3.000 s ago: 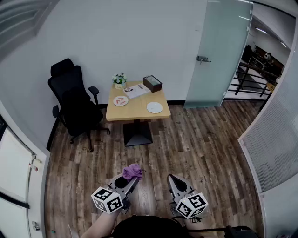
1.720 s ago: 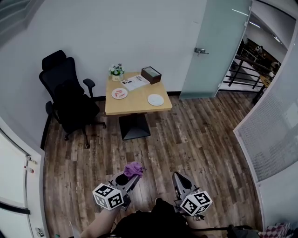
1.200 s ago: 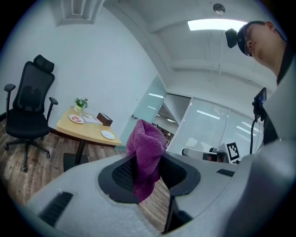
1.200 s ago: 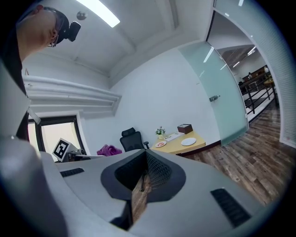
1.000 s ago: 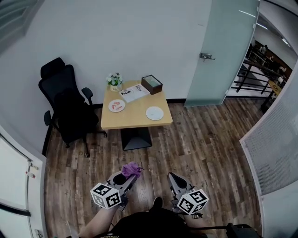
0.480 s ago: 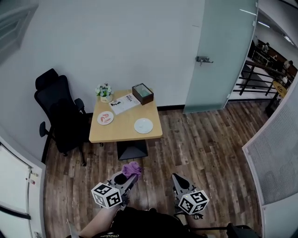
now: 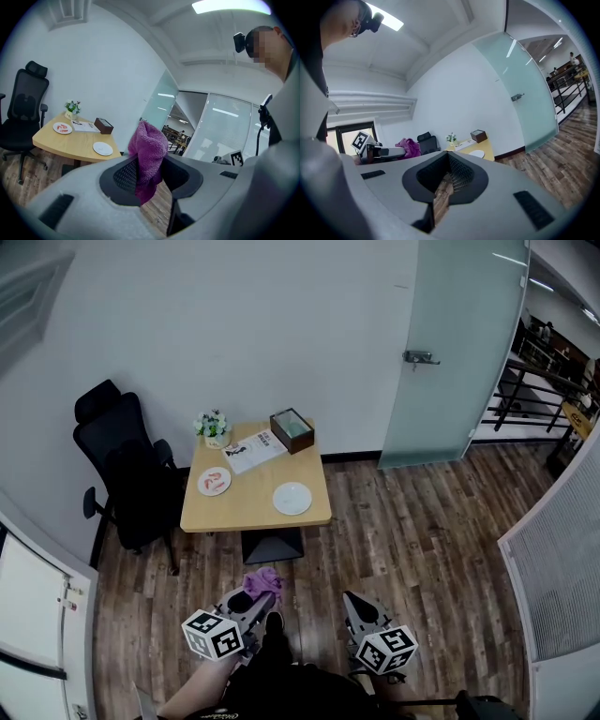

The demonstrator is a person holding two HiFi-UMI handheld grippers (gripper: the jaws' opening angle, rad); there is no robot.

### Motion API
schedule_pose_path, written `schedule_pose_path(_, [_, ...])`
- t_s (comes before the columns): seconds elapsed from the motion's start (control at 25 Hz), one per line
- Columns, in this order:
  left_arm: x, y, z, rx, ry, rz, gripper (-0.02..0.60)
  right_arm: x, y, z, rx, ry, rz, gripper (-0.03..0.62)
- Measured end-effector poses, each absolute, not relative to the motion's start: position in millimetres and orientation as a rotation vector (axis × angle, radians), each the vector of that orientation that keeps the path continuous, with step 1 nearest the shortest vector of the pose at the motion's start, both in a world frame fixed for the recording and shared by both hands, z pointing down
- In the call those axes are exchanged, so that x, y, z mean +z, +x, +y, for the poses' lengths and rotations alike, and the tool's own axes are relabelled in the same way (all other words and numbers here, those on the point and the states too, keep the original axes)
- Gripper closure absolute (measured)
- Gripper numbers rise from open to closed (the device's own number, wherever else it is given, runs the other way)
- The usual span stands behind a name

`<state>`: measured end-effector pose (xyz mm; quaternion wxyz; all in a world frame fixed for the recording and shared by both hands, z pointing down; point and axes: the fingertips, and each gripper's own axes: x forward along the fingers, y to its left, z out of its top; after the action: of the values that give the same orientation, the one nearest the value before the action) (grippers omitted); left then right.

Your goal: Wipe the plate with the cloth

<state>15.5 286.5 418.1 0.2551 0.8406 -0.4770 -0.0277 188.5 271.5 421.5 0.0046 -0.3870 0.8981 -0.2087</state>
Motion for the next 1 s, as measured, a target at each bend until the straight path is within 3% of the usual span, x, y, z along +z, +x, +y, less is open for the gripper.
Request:
schedule_pose_path(0.4, [435.0, -18.9, 234.1, -0.094, 2.251, -1.278, 0.449, 433.0, 149.0, 218.9, -0.683, -1.213, 2.86, 0.594])
schedule_pose_path(1.0, [417.5, -128.4, 117.4, -0.194, 2.306, -1.178, 0.448, 403.6, 26.9, 106.7, -0.575, -1.296, 2.895, 0.594])
